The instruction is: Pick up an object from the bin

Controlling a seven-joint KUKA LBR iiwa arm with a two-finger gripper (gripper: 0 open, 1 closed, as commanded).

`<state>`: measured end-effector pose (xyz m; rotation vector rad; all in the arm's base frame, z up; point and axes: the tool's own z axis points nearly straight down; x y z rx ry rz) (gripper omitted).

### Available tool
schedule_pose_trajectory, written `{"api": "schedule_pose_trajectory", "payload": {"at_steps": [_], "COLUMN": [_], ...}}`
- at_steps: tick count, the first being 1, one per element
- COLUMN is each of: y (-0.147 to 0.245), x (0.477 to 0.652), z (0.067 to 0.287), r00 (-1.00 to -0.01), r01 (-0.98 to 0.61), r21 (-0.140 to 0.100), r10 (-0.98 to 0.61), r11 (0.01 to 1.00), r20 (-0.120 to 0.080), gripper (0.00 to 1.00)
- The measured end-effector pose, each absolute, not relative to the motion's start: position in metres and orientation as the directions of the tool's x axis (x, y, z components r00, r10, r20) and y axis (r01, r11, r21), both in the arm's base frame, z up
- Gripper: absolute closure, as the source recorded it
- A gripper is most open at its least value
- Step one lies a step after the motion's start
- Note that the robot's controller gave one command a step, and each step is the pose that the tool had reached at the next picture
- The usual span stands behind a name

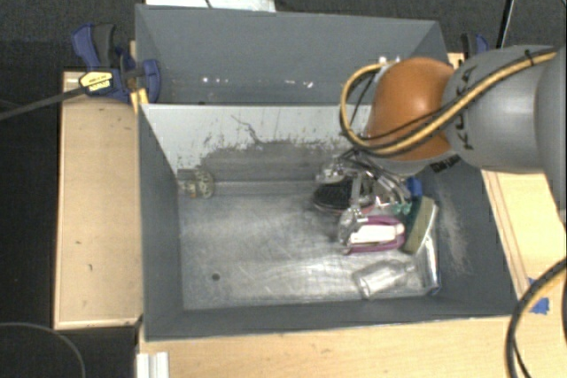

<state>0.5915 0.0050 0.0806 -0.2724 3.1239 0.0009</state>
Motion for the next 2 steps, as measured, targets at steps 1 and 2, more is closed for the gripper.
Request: {"api": "schedule_pose_trajectory", "payload": {"at_steps": [1, 2], "y": [0.006, 0.006], "x": [0.591, 0.583], "z": [0.081, 0.208], "r00": [-0.985, -0.982], "r01": [-0.170, -0.190], "r21": [0.002, -0.002], "r10": [-0.170, -0.190], "r11": [0.985, 0.982], "r20": [-0.006, -0.010], "gripper": [1.00, 1.00]}}
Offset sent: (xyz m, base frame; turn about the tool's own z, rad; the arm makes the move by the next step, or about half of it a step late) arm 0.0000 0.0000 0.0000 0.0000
